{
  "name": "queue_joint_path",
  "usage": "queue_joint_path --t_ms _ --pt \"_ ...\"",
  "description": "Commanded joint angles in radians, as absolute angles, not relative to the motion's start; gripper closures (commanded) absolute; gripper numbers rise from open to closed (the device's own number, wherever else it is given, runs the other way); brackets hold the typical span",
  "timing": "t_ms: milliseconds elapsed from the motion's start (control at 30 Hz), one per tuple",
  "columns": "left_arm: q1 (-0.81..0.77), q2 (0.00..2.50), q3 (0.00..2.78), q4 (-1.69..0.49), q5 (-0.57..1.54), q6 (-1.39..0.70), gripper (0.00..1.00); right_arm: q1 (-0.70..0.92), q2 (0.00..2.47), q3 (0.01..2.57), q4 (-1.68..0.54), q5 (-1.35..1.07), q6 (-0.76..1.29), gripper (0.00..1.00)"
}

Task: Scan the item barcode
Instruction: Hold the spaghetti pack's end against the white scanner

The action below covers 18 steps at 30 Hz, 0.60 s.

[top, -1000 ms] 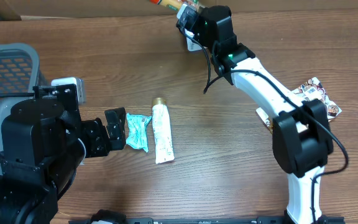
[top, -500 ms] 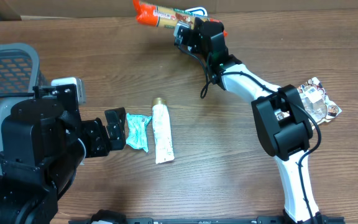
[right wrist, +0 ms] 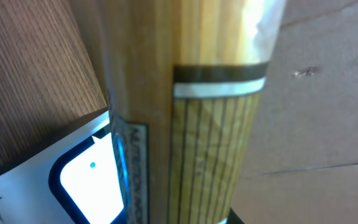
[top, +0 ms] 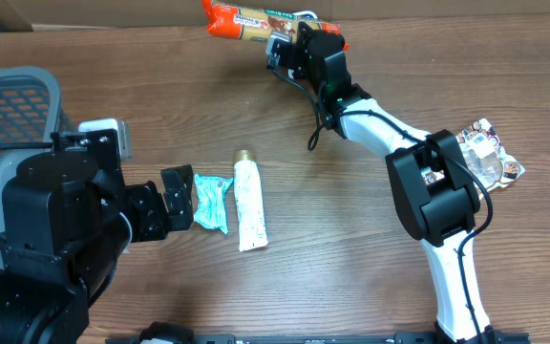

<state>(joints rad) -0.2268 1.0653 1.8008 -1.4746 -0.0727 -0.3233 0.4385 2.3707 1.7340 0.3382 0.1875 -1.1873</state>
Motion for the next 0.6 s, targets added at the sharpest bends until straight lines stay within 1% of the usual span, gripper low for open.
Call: queue_joint_path --t_ms 0,133,200,267,367,467,567 --pt "-0.222 1.067 1.813 -1.474 -0.085 -0.337 0.00 0.439 2.318 1.774 0.374 0.183 -1.160 0.96" --pt "-0.222 1.067 1.813 -1.474 -0.085 -0.337 0.01 0.438 2.294 1.774 0.372 0.196 -1.126 0.96" --pt "-0.222 1.067 1.813 -1.474 -0.086 -0.337 0.00 0.438 2.259 1.774 0.353 0.210 -1.058 0.96" --pt "-0.222 1.067 1.813 -1.474 -0.086 -0.337 0.00 0.438 2.200 1.774 0.285 0.211 -0.973 0.96" --pt "-0.222 1.067 1.813 -1.474 -0.085 -0.337 0.00 0.436 2.065 1.774 0.101 0.208 -0.764 0.96" --pt "-0.222 1.067 1.813 -1.474 -0.085 -0.337 0.00 0.429 1.906 1.774 -0.113 0.190 -0.490 0.96" --pt "-0.222 1.067 1.813 -1.475 -0.085 -0.337 0.01 0.385 1.749 1.774 -0.354 0.102 -0.152 0.96"
